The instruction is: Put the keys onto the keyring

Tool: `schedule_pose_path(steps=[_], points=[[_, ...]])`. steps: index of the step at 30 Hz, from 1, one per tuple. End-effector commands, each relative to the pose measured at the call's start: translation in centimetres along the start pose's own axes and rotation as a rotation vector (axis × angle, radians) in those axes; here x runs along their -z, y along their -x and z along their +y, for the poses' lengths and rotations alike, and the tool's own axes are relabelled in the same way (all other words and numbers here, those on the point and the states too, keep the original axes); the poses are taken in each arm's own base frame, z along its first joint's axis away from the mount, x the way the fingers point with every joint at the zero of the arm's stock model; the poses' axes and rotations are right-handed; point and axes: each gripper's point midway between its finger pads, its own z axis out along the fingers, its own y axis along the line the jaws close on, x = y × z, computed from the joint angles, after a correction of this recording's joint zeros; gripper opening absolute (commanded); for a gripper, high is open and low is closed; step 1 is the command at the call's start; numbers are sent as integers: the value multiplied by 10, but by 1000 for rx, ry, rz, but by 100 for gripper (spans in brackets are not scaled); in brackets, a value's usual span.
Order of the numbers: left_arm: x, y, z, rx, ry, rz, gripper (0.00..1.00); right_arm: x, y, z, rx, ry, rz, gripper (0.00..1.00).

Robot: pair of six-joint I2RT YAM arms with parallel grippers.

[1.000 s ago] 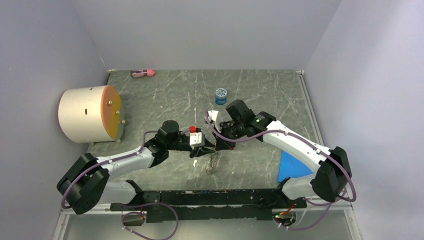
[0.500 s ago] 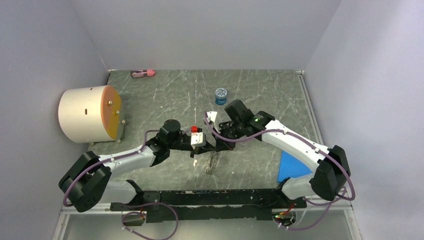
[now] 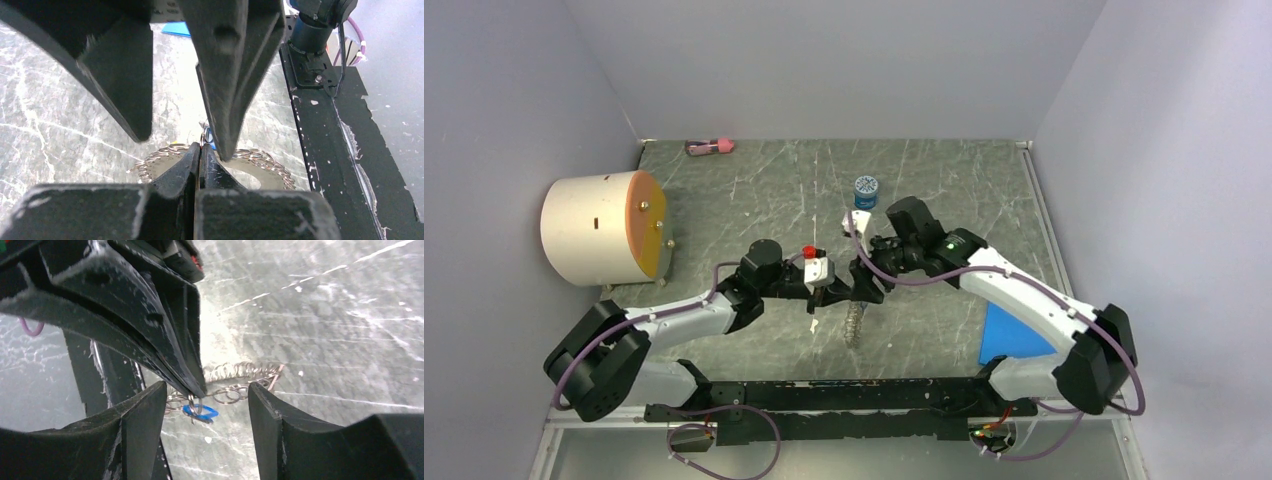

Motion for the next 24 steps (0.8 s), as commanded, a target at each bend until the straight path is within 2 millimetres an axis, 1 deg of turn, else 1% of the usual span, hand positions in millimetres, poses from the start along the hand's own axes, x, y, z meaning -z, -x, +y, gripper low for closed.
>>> schedule_pose_path(steps=[1,4,8,11,12,18,21,24], points=[[-1,23,5,-18,21,-108,3,23,34,-9,8,-64,-215,67],[0,25,7,-6,37,-138,3,34,36,-12,-23,-83,-300,73],[3,29,9,24,64,-189,3,48,37,-18,-54,-118,-398,77],[6,32,11,32,84,-228,2,55,34,-21,-82,-144,-442,77],[7,35,12,28,89,-249,2,57,34,-22,-91,-156,-453,78],[12,40,14,26,106,-301,2,67,36,-19,-109,-172,-520,78],[13,41,14,24,108,-315,3,68,36,-19,-125,-173,-541,78],[14,40,13,26,109,-320,3,68,40,-11,-120,-124,-558,78]])
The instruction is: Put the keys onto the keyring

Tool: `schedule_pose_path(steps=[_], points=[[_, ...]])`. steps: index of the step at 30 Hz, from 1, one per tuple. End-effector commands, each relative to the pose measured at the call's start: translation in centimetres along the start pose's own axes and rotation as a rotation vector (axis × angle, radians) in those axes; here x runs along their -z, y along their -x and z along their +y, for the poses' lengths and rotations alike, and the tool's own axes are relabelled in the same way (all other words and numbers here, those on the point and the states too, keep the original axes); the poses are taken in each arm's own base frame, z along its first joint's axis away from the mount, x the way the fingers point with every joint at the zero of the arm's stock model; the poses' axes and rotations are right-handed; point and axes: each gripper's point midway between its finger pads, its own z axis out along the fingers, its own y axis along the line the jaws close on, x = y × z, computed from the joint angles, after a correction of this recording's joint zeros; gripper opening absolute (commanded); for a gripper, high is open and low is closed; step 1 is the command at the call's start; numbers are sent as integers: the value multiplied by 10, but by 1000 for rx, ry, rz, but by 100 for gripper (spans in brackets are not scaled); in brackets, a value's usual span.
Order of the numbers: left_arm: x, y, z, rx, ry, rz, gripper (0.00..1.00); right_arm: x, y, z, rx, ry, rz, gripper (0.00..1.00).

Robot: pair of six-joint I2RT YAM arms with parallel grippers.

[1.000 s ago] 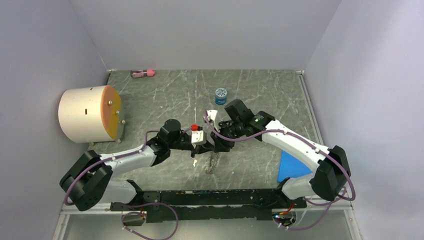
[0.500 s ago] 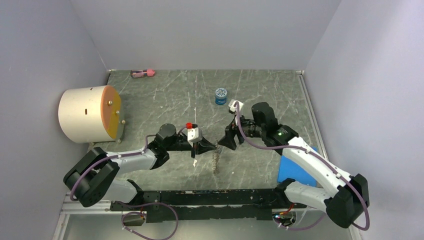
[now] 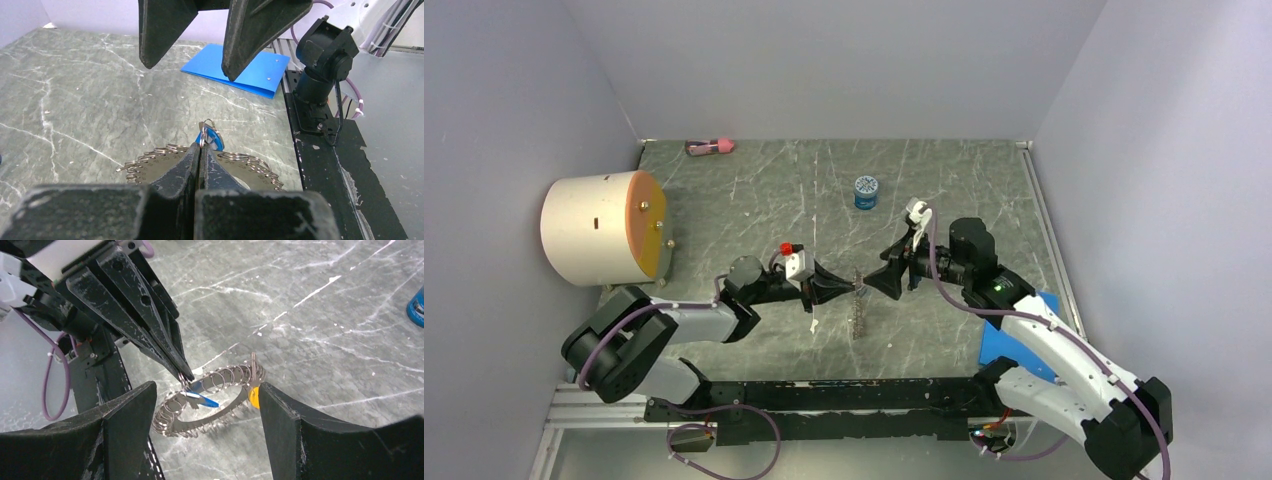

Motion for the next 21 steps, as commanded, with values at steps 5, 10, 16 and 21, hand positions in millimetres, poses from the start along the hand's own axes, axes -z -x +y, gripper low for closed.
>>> schedule_pose_path(steps=[5,10,16,21], points=[[0,26,-1,-58,1,-93,2,-2,26,27,-15,159,-108,75],[1,25,-1,-60,4,-78,3,-7,24,28,-53,179,-95,64],[2,27,-2,-65,1,-76,3,-16,17,29,-88,221,-41,48],[3,26,-2,-62,2,-75,3,-20,7,28,-98,237,5,41]])
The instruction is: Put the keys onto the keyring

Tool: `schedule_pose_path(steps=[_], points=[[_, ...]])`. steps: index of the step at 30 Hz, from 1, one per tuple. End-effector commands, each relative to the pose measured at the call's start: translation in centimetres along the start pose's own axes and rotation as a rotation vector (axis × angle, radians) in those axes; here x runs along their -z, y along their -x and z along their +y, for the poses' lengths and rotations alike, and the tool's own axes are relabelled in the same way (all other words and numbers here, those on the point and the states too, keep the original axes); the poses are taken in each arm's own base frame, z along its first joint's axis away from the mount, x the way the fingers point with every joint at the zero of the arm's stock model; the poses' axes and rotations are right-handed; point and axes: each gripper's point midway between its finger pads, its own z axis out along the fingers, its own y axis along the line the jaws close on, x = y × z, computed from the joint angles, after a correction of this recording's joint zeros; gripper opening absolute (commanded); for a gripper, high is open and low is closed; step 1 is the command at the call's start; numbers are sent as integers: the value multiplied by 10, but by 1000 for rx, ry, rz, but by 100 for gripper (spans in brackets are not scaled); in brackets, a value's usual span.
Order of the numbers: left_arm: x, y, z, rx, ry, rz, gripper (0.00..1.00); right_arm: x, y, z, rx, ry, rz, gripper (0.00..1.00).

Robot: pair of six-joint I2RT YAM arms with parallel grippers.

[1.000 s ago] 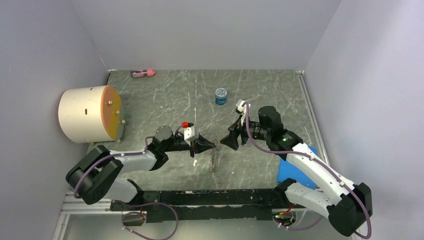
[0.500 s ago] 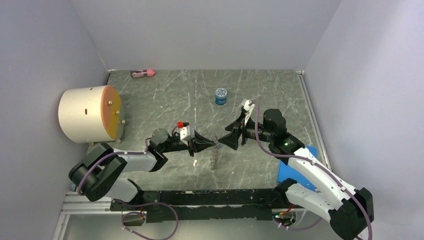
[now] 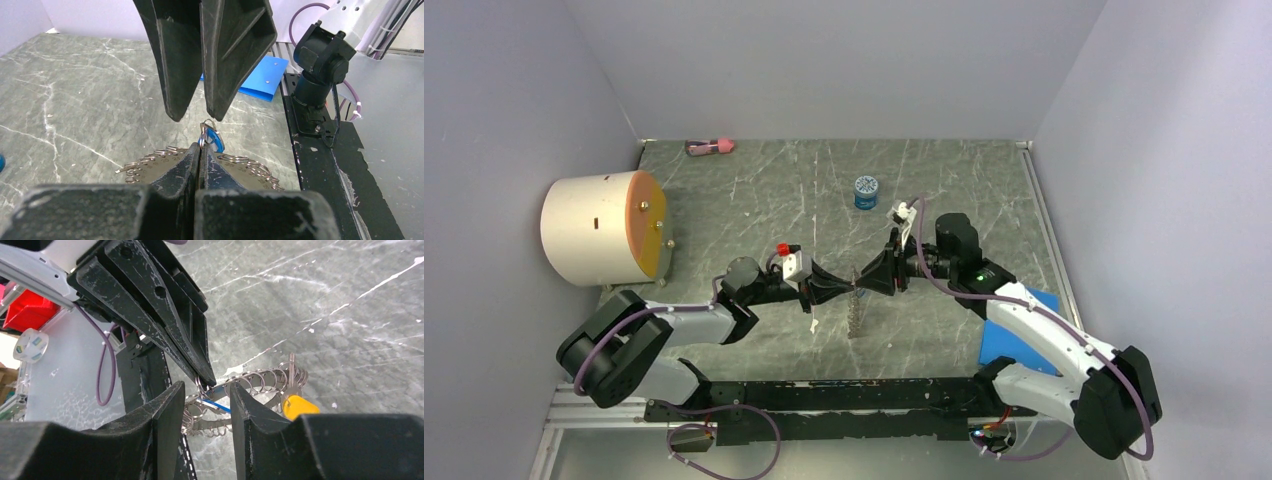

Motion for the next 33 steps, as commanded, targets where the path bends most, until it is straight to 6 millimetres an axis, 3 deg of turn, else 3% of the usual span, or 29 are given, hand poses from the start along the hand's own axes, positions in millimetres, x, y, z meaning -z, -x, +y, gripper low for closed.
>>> schedule_pose_path(steps=[1,7,16,33], points=[[-1,21,0,-58,0,-58,3,0,15,10,42,53,-14,41],[-2,21,0,-61,-8,-53,3,-2,6,9,27,71,19,37],[-3,20,1,-60,-8,-46,3,-3,2,7,32,71,55,0],[-1,28,3,-87,19,-80,3,2,-23,-8,-1,-7,138,0]])
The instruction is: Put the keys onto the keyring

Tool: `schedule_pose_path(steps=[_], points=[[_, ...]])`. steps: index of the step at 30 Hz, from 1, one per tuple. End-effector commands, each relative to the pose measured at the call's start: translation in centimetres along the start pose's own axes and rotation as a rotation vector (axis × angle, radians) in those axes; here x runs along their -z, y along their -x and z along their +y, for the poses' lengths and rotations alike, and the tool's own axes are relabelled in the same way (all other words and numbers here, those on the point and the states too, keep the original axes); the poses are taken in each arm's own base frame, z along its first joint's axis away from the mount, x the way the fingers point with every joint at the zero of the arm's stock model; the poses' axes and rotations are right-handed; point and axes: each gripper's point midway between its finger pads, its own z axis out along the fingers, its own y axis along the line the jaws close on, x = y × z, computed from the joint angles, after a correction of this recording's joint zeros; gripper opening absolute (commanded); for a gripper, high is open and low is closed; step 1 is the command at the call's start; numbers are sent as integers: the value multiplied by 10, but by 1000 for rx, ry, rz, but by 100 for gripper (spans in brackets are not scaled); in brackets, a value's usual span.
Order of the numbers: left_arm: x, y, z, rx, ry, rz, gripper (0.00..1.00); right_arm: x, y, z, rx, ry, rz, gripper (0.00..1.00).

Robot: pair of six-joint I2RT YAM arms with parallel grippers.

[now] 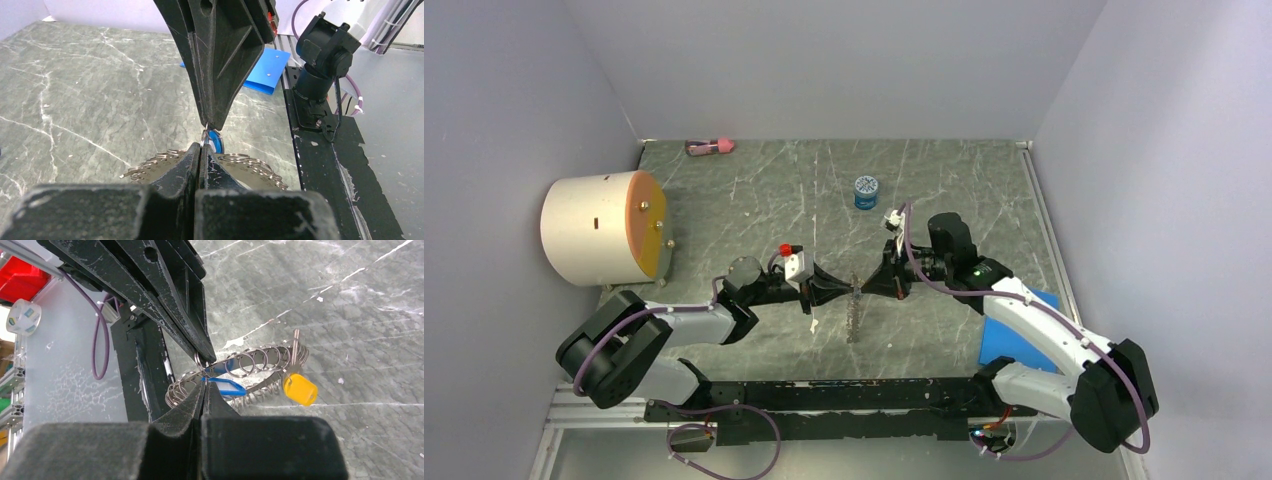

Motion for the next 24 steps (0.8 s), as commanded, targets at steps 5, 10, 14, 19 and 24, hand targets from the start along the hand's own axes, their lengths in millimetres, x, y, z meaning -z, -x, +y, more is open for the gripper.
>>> schedule_pose_path(steps=[5,10,14,19,24], points=[[-2,39,-1,-102,-1,-131,3,-4,2,-6,-7,-1,25,0],[-3,41,-2,-101,-8,-140,3,-9,0,-7,-18,30,37,0],[-2,41,-1,-100,-4,-147,3,-12,-2,-10,-17,32,53,0],[-2,38,-1,-95,0,-142,3,-8,2,-9,29,22,43,31],[-2,38,-1,-98,-3,-131,2,6,18,-6,137,-43,-50,60]])
